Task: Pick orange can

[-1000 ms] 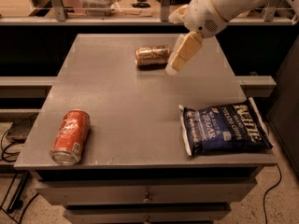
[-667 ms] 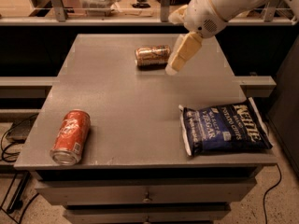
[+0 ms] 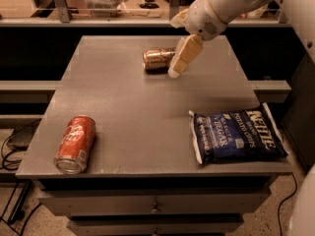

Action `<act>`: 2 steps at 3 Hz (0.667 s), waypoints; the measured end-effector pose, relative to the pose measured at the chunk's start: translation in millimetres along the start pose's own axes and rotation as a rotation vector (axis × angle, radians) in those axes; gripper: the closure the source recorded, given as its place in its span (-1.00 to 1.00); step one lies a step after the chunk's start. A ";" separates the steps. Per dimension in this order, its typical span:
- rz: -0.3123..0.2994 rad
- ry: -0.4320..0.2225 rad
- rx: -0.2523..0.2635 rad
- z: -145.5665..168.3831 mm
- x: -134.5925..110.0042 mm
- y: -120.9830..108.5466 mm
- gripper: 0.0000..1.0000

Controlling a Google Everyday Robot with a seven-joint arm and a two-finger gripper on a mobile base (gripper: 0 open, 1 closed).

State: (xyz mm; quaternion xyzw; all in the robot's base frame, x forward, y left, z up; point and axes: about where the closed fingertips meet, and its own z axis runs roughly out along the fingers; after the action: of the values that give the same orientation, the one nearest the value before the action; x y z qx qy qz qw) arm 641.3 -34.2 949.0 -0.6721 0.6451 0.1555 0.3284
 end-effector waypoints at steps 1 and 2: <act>0.032 -0.022 0.009 14.6 11.5 -14.4 -1.00; 0.075 -0.052 0.025 26.9 24.9 -27.9 -1.00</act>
Offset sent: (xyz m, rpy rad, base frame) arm 0.0582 -0.0131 -0.0431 0.1224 0.0383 -0.1123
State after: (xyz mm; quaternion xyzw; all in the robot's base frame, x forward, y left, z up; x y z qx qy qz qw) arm 677.1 -37.3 920.2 -0.6391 0.6629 0.1772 0.3474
